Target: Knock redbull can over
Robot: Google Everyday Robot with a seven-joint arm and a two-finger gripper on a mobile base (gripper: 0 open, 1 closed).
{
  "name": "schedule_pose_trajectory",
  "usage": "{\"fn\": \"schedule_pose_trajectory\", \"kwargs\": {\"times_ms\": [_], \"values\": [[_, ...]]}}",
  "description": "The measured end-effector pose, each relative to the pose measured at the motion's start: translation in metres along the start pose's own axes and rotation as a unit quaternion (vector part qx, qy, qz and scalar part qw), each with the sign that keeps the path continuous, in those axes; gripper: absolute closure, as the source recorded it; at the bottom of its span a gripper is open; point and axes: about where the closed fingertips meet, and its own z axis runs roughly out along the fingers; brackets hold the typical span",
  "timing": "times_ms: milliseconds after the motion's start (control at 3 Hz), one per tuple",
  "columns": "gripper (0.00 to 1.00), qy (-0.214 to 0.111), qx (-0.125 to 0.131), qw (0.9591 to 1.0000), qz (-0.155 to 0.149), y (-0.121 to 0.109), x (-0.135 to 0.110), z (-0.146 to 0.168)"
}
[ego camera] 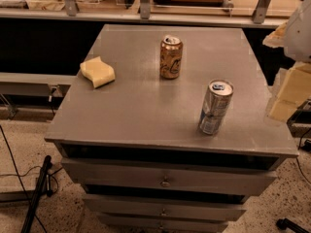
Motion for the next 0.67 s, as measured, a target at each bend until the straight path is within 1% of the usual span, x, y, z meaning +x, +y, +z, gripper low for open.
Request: {"fn": "schedule_pose_trajectory", "kwargs": {"times_ms": [333, 667], "values": [[0.0, 0.0, 0.0, 1.0, 0.0, 0.0, 0.0, 0.0], [0.0, -0.031, -0.007, 0.9995, 0.002, -0.0005, -0.0002, 0.0061]]}}
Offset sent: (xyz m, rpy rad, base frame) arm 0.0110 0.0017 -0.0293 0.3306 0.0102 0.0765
